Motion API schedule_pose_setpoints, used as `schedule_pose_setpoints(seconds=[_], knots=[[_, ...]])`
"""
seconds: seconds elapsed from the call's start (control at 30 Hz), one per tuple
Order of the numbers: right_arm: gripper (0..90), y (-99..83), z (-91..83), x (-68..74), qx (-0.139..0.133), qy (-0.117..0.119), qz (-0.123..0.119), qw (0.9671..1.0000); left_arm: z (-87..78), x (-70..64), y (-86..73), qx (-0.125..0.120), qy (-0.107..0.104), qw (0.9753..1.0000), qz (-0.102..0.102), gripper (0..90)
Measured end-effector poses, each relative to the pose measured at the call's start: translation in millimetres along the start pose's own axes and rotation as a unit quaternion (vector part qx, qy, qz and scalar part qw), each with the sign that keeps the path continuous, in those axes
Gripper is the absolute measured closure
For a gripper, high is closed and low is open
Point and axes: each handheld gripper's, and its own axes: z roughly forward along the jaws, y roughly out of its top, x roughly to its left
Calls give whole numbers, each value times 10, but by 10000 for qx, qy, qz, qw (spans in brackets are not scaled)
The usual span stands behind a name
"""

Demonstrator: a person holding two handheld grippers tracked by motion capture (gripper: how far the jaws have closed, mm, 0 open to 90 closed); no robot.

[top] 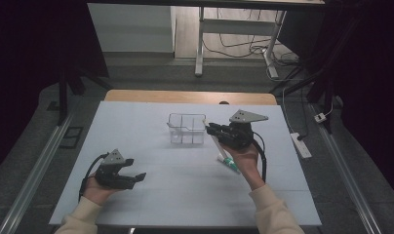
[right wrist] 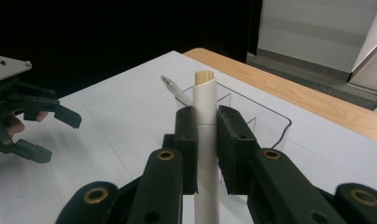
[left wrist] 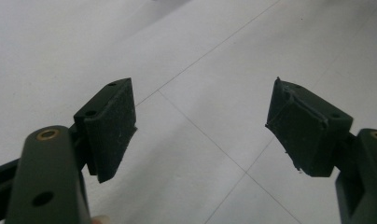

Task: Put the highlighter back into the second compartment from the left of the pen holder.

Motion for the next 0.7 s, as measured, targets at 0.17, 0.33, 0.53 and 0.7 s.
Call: schedule_pose_setpoints(seconds=[0.17, 0.33, 0.53, 0.7], knots=[[780, 8, 17, -30, -42, -23, 66, 10000, 3, 3, 0, 4, -6, 10000, -11, 238], [780, 10, 37, -72, -128, -92, 266, 9995, 3, 4, -1, 1, -18, 10000, -10, 237], [780, 40, 56, -107, -179, -96, 351, 9992, 1, 7, -2, -7, -19, 10000, -19, 237], [780, 79, 76, -115, -222, -98, 344, 9991, 6, 4, -2, 12, -17, 10000, -8, 237]])
